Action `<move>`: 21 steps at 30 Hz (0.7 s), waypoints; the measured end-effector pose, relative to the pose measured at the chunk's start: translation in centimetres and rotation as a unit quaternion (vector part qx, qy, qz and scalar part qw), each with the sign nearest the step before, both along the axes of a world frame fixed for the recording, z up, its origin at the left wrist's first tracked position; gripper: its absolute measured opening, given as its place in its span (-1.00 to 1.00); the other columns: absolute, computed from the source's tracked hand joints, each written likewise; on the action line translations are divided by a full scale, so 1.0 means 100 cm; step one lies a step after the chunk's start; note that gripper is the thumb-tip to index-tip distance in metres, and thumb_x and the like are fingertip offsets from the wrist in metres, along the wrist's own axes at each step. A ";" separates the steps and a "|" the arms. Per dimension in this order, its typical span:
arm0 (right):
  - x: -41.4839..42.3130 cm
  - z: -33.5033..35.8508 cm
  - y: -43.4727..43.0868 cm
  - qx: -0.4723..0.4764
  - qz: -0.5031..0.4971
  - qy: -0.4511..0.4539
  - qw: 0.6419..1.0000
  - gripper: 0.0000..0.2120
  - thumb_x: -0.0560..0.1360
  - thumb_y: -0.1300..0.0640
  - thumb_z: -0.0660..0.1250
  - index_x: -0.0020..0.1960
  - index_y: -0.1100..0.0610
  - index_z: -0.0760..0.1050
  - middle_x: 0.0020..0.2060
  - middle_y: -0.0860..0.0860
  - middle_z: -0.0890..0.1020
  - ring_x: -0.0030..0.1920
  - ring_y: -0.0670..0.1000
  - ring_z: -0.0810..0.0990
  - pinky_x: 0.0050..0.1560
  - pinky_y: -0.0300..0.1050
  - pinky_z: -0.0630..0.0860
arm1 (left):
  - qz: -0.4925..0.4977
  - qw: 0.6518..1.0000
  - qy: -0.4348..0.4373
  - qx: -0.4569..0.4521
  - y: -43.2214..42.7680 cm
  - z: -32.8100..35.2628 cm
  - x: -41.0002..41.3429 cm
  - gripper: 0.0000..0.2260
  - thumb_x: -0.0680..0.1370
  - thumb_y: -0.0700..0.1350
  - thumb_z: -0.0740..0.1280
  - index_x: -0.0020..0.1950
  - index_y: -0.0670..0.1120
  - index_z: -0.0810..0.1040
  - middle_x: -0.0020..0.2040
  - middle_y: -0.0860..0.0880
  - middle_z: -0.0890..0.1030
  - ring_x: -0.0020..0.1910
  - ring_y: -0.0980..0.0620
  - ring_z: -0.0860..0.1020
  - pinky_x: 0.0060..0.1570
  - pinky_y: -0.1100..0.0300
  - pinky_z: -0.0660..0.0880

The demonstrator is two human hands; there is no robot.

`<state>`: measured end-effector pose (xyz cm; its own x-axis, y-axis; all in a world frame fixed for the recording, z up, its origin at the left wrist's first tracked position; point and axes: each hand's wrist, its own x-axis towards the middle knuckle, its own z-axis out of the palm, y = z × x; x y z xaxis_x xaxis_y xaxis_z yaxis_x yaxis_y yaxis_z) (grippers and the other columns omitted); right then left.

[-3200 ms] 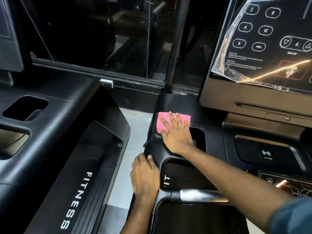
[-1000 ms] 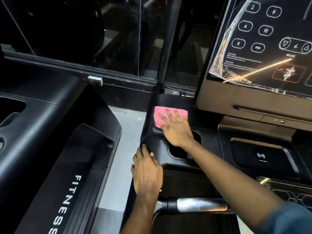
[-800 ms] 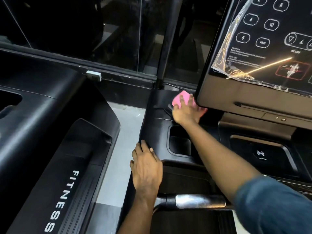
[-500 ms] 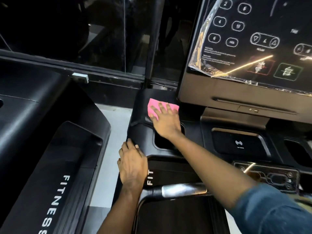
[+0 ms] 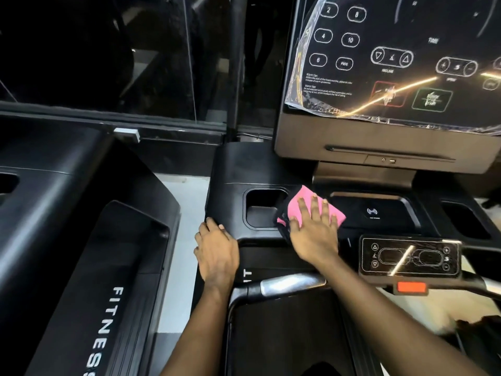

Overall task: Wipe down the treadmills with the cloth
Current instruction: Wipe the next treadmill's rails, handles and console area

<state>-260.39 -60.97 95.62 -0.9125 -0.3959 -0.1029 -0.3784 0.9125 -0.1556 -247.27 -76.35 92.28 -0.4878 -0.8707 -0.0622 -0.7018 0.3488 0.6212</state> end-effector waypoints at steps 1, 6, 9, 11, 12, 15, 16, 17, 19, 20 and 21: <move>-0.015 0.001 -0.010 0.000 0.020 0.002 1.000 -0.39 0.67 -0.15 0.02 0.66 -0.10 -0.07 0.66 -0.01 -0.12 0.64 0.12 -0.19 0.59 0.16 -0.21 | -0.002 1.000 0.004 -0.001 0.000 0.000 0.000 -0.68 0.67 -0.08 0.08 0.33 -0.19 0.42 0.26 -0.18 0.52 0.21 -0.19 0.47 0.14 -0.20 0.49; -0.063 0.010 -0.037 0.023 0.085 -0.016 0.996 -0.42 0.69 -0.16 -0.01 0.66 -0.14 -0.10 0.65 -0.08 -0.16 0.64 0.04 -0.21 0.60 0.18 -0.21 | 0.001 0.999 0.032 0.029 -0.003 0.001 0.002 -0.65 0.68 -0.10 0.08 0.40 -0.21 0.42 0.34 -0.21 0.50 0.29 -0.22 0.45 0.24 -0.20 0.44; -0.042 0.007 -0.019 0.002 0.103 -0.011 0.995 -0.45 0.70 -0.09 0.03 0.65 -0.16 -0.02 0.66 -0.08 -0.10 0.64 0.01 -0.18 0.61 0.14 -0.21 | -0.002 0.997 0.061 0.047 -0.008 0.001 0.004 -0.63 0.68 -0.11 0.09 0.43 -0.21 0.43 0.35 -0.23 0.51 0.31 -0.24 0.46 0.29 -0.17 0.42; -0.017 0.001 -0.001 -0.016 0.123 -0.002 0.992 -0.49 0.69 -0.05 0.06 0.63 -0.16 0.10 0.66 -0.09 -0.06 0.65 0.01 -0.14 0.60 0.12 -0.19 | -0.024 0.995 0.074 0.066 -0.015 -0.002 0.012 -0.61 0.70 -0.12 0.09 0.51 -0.18 0.39 0.45 -0.18 0.46 0.41 -0.20 0.42 0.41 -0.06 0.35; -0.006 -0.002 0.006 -0.025 0.132 0.002 0.991 -0.51 0.69 -0.05 0.04 0.62 -0.16 0.16 0.65 -0.10 -0.04 0.65 0.01 -0.13 0.60 0.12 -0.19 | -0.040 0.992 0.086 0.082 -0.018 -0.004 0.019 -0.60 0.71 -0.13 0.09 0.54 -0.16 0.35 0.51 -0.13 0.41 0.48 -0.14 0.36 0.48 0.01 0.27; 0.018 -0.001 0.015 -0.009 0.157 -0.024 0.987 -0.43 0.63 -0.14 -0.13 0.63 -0.13 0.13 0.65 -0.13 -0.07 0.64 0.00 -0.19 0.58 0.08 -0.25 | -0.064 0.982 0.132 0.115 -0.016 -0.009 0.037 -0.59 0.72 -0.10 0.07 0.59 -0.07 0.27 0.58 -0.02 0.32 0.56 0.01 0.26 0.55 0.10 0.16; 0.025 -0.001 0.012 0.008 0.168 -0.033 0.985 -0.44 0.65 -0.16 -0.15 0.64 -0.14 0.05 0.65 -0.14 -0.09 0.64 0.00 -0.23 0.58 0.08 -0.29 | -0.055 0.982 0.142 0.109 -0.011 -0.009 0.041 -0.59 0.73 -0.08 0.06 0.60 -0.06 0.27 0.56 -0.03 0.34 0.54 -0.01 0.30 0.53 0.09 0.21; 0.031 -0.002 0.004 0.021 0.181 -0.040 0.982 -0.45 0.68 -0.18 -0.15 0.65 -0.15 -0.02 0.65 -0.15 -0.11 0.63 0.00 -0.26 0.58 0.10 -0.31 | -0.041 0.983 0.147 0.102 -0.008 -0.008 0.041 -0.59 0.73 -0.06 0.04 0.59 -0.06 0.28 0.53 -0.07 0.40 0.50 -0.06 0.36 0.48 0.09 0.28; 0.042 -0.002 -0.024 0.034 0.214 -0.052 0.975 -0.43 0.69 -0.21 -0.11 0.66 -0.15 -0.14 0.65 -0.11 -0.07 0.64 0.02 -0.19 0.58 0.16 -0.28 | -0.016 0.984 0.153 0.093 -0.004 -0.004 0.039 -0.60 0.73 -0.05 0.03 0.56 -0.07 0.30 0.45 -0.12 0.48 0.42 -0.13 0.44 0.35 0.15 0.33; 0.048 -0.001 -0.042 0.035 0.224 -0.050 0.973 -0.40 0.68 -0.23 -0.09 0.66 -0.13 -0.16 0.66 -0.07 -0.03 0.64 0.05 -0.09 0.59 0.18 -0.19 | -0.005 0.983 0.158 0.089 -0.003 -0.004 0.039 -0.61 0.73 -0.05 0.02 0.55 -0.08 0.31 0.44 -0.13 0.49 0.41 -0.13 0.45 0.32 0.20 0.31; 0.053 -0.001 -0.061 0.034 0.220 -0.042 0.974 -0.37 0.68 -0.24 -0.08 0.66 -0.09 -0.16 0.66 0.00 0.01 0.63 0.10 0.04 0.57 0.19 -0.08 | 0.002 0.983 0.165 0.085 -0.003 -0.004 0.041 -0.60 0.73 -0.05 0.02 0.55 -0.09 0.32 0.45 -0.12 0.48 0.42 -0.12 0.44 0.32 0.22 0.29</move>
